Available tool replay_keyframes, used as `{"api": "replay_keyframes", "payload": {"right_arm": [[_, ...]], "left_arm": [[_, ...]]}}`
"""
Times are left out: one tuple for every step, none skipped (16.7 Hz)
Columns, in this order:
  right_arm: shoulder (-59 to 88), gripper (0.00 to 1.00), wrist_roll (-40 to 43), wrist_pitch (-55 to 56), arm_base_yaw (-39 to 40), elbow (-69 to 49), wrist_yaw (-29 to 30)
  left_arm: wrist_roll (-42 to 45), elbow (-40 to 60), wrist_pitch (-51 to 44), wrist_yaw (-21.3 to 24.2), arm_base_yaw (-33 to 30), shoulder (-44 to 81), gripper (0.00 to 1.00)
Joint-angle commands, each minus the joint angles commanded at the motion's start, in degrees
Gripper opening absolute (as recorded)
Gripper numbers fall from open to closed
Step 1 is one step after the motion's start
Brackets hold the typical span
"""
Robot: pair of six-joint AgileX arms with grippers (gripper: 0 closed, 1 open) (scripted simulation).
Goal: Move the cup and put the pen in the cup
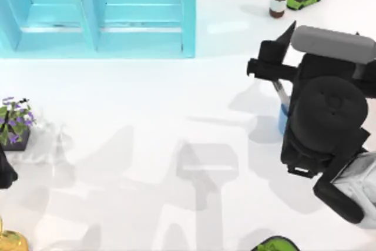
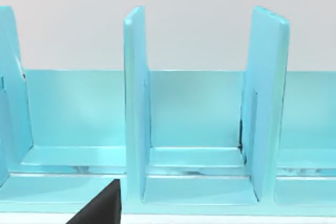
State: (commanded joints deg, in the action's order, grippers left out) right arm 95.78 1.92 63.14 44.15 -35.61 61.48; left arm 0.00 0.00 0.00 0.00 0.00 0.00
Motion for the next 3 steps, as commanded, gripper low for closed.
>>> {"api": "replay_keyframes", "payload": {"right_arm": [[0.0,1.0,0.0,0.0,0.0,0.0,0.0],[0.0,1.0,0.0,0.0,0.0,0.0,0.0],[0.0,1.0,0.0,0.0,0.0,0.0,0.0]], "left_arm": [[0.0,0.0,0.0,0.0,0.0,0.0,1.0],[0.0,0.0,0.0,0.0,0.0,0.0,1.0],[0.0,0.0,0.0,0.0,0.0,0.0,1.0]]}}
